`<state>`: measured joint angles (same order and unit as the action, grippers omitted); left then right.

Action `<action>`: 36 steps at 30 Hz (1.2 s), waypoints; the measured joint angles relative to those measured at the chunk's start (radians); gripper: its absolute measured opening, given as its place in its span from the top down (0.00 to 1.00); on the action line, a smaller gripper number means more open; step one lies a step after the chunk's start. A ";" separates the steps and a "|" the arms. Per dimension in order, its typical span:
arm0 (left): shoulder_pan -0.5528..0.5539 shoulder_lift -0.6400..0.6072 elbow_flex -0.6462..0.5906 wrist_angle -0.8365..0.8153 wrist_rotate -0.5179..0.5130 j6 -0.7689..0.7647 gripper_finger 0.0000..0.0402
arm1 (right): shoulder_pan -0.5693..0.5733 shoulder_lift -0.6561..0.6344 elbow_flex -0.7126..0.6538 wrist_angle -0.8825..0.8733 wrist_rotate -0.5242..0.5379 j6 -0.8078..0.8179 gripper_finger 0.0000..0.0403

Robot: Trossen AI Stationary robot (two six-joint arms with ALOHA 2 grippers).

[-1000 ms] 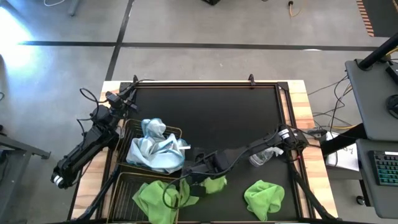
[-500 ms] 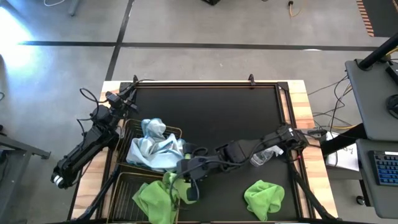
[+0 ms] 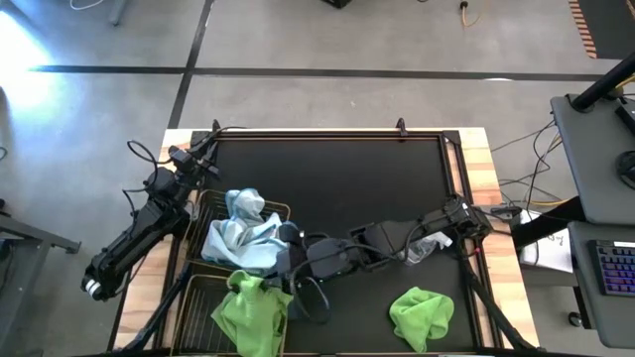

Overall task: Sort microfiber towel by color & place in baskets
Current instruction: Put the left green towel into the bottom wire basket

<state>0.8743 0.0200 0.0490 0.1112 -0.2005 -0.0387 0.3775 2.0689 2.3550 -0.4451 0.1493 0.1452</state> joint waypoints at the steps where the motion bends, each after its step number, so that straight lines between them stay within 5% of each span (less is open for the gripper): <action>1: 0.000 0.000 0.000 0.000 0.000 0.000 0.72 | 0.000 0.000 0.000 0.031 -0.002 0.000 0.97; 13: 0.000 0.000 0.000 0.000 0.000 0.000 0.72 | 0.000 0.003 0.000 0.308 -0.131 0.012 0.97; 22: 0.000 0.000 0.000 0.000 0.000 0.000 0.72 | 0.000 0.042 0.001 0.300 -0.135 0.084 0.97; 30: 0.000 0.000 0.000 0.000 0.000 0.000 0.72 | 0.002 0.099 -0.001 0.296 -0.339 0.126 0.97; 36: 0.000 0.000 0.000 0.000 0.000 0.000 0.72 | 0.002 0.137 -0.002 0.280 -0.360 0.144 0.97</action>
<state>0.8745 0.0202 0.0490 0.1110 -0.2005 -0.0387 0.3790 2.2055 2.3531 -0.1654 -0.2112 0.2893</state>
